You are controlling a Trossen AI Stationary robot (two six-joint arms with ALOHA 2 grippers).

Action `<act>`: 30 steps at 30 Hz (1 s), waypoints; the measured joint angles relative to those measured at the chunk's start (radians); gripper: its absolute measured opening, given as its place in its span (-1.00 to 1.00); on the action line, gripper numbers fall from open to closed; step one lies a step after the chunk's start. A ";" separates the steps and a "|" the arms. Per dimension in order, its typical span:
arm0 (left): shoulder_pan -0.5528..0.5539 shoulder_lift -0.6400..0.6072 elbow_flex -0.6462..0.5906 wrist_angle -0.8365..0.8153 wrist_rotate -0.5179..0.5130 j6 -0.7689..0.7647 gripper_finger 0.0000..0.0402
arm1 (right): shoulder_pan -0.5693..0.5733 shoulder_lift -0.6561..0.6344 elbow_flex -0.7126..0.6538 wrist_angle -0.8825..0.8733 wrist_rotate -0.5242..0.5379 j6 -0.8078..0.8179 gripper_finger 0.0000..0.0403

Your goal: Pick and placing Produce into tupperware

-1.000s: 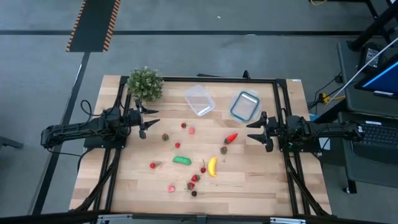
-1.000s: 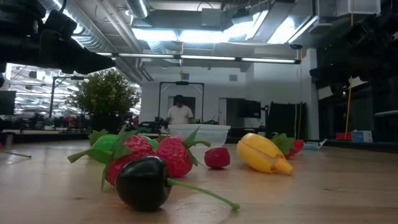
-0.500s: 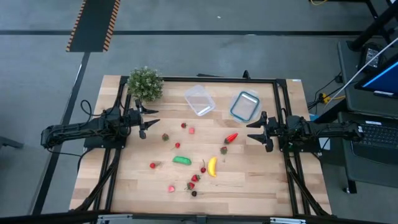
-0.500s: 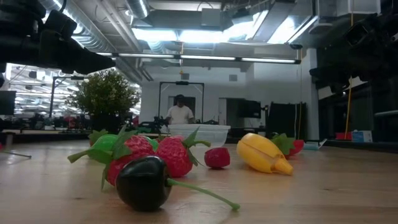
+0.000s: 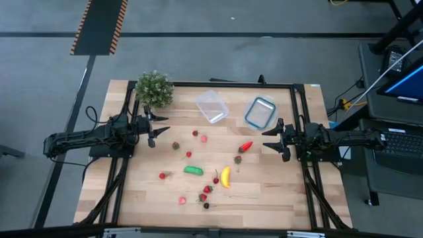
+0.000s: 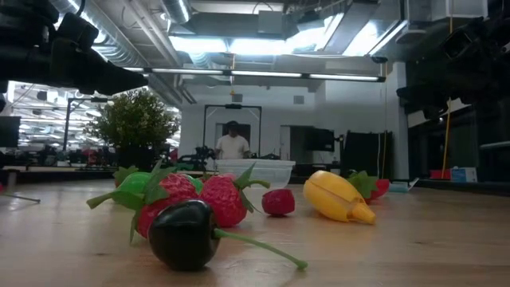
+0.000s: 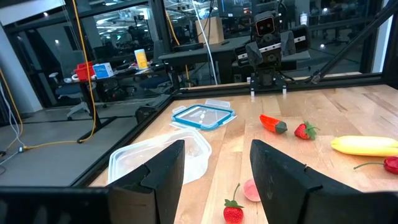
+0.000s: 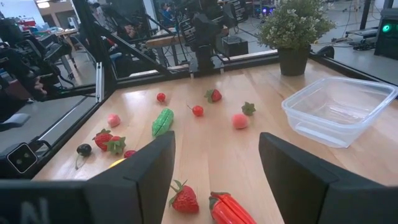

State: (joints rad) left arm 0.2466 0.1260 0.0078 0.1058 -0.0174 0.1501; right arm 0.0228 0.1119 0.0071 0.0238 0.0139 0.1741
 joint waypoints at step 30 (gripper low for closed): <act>0.000 0.000 0.000 0.069 -0.026 -0.115 -0.12 | 0.000 0.000 0.000 0.022 0.001 -0.231 0.16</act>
State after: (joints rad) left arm 0.2462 0.1261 0.0082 0.1745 -0.0429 0.0351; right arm 0.0230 0.1119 0.0067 0.0454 0.0146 -0.0567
